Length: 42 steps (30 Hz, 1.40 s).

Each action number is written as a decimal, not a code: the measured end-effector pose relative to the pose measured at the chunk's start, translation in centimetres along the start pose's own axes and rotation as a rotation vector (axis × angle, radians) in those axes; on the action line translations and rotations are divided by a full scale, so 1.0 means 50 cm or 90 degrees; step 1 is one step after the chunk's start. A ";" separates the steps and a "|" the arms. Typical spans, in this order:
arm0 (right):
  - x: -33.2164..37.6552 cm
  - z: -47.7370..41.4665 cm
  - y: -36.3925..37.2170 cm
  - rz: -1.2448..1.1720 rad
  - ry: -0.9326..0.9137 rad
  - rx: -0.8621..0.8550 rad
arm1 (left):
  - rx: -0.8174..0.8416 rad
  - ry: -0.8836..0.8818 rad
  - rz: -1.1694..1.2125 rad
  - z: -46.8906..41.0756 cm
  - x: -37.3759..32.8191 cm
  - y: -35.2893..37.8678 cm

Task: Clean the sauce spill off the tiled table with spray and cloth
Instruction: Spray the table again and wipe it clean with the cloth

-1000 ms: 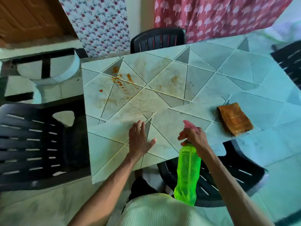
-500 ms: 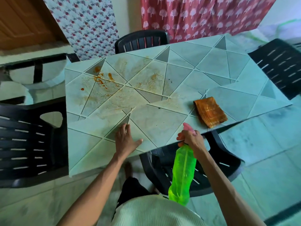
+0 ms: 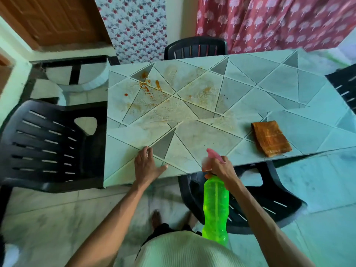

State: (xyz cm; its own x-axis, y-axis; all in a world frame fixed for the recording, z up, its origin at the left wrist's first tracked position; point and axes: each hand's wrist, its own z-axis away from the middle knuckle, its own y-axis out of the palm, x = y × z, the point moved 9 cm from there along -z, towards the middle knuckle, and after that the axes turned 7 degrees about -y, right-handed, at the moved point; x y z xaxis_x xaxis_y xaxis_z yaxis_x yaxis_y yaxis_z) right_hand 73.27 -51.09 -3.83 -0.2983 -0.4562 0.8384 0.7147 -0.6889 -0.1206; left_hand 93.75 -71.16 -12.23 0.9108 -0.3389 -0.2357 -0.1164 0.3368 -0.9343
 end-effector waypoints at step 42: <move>-0.066 0.137 0.390 0.330 -0.123 0.307 | -0.067 -0.108 0.182 0.082 0.335 -0.025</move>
State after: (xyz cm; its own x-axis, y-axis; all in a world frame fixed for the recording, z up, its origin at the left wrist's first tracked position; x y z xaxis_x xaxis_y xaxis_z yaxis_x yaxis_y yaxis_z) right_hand 92.54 -59.17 -5.28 0.2391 -0.5179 0.8214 0.9459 -0.0667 -0.3174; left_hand 110.76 -73.63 -13.92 0.8872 -0.0907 -0.4525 -0.4086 0.3015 -0.8615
